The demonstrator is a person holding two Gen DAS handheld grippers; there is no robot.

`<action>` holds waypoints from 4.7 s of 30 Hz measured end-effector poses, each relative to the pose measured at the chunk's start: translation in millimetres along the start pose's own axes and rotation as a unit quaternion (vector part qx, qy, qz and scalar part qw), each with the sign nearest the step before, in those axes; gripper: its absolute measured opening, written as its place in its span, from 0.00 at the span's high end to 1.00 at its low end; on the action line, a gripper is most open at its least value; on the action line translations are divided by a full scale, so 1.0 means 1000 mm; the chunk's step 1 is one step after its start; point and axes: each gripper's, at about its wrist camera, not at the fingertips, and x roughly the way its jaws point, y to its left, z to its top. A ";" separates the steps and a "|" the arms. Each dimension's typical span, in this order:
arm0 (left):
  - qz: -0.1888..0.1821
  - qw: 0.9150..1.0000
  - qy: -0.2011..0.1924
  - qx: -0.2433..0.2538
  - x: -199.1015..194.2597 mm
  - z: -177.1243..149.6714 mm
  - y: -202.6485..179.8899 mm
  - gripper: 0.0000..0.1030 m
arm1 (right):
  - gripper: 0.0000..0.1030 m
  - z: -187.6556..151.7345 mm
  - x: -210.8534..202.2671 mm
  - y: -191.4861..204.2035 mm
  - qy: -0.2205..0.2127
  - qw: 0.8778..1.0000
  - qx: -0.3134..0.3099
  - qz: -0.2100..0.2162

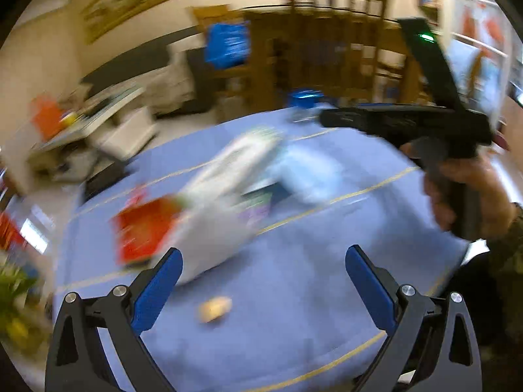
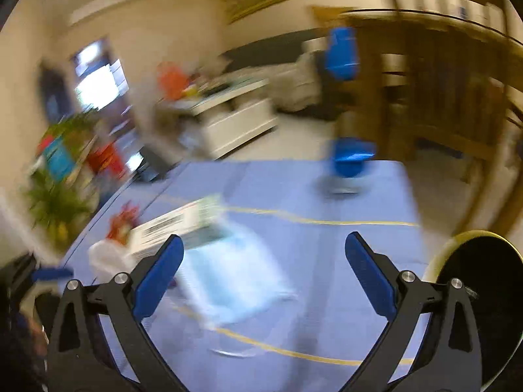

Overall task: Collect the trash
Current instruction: 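Grasp the blue face mask with the right tool while the left tool grasps the clear plastic cup, then carry the mask over the bin and release it with the right tool while the left tool carries the cup, then release the clear plastic cup into the bin with the left tool, then move the right tool back to the table and grasp the white tissue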

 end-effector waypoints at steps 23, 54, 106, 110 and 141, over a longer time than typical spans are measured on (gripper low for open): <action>-0.040 0.994 -0.019 -0.099 -0.010 -0.017 0.070 0.06 | 0.95 -0.004 -0.013 -0.012 0.064 0.991 0.108 0.047; -0.044 0.986 0.050 -0.152 0.054 0.006 0.009 0.54 | 0.94 -0.029 -0.060 -0.077 -0.047 0.969 0.208 0.125; -0.133 0.985 0.003 0.114 0.157 0.177 -0.296 0.23 | 0.05 -0.122 -0.197 -0.248 -0.154 0.811 0.436 -0.359; -0.141 0.985 0.014 0.100 0.151 0.174 -0.284 0.22 | 0.05 -0.117 -0.194 -0.245 -0.149 0.814 0.427 -0.365; 0.163 0.963 0.018 -0.212 -0.006 -0.015 0.155 0.06 | 0.06 -0.058 -0.009 0.125 0.064 0.987 -0.110 0.102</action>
